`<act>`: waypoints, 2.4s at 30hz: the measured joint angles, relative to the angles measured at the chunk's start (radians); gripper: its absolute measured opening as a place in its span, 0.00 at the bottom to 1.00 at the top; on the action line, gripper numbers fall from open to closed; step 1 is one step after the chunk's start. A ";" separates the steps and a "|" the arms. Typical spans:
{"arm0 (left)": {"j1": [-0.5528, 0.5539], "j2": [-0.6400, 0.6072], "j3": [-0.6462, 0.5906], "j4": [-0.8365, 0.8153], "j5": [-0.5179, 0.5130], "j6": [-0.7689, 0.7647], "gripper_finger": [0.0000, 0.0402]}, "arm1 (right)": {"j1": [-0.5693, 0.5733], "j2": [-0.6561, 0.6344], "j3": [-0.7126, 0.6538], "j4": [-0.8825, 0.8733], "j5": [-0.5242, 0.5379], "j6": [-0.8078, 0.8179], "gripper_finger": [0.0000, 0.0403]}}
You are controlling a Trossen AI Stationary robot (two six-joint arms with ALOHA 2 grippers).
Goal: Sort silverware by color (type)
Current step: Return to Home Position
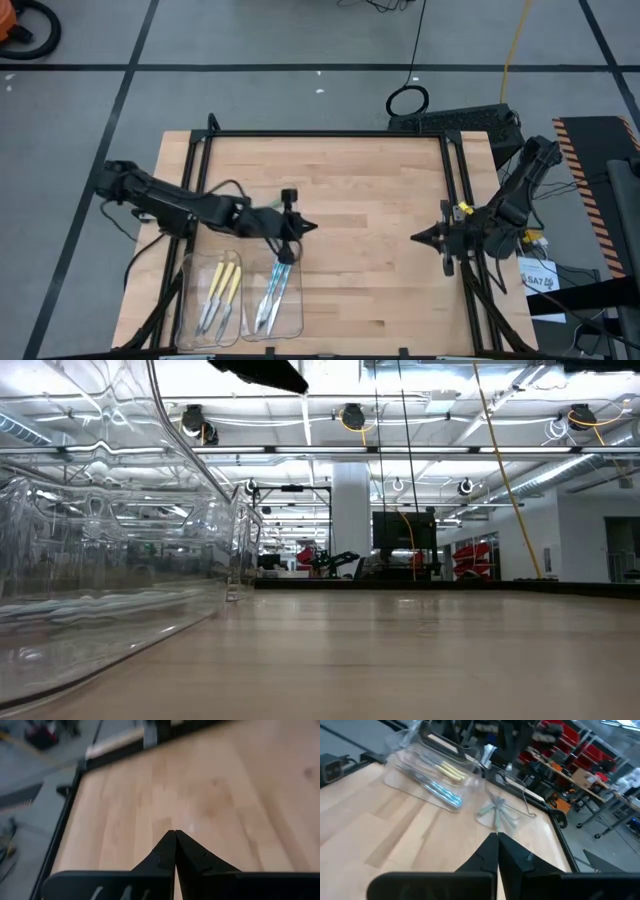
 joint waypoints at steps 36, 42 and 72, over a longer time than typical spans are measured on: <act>0.325 -0.192 -0.573 0.692 0.380 0.042 0.01 | -0.467 -0.376 -0.517 0.547 -0.540 -0.111 0.00; 0.363 -0.192 -0.575 0.682 0.425 0.023 0.01 | -0.560 -0.371 -0.540 0.560 -0.613 -0.098 0.00; 0.178 -0.736 -1.096 0.841 0.107 -0.201 0.01 | -0.638 -0.364 -0.544 0.527 -0.624 -0.131 0.00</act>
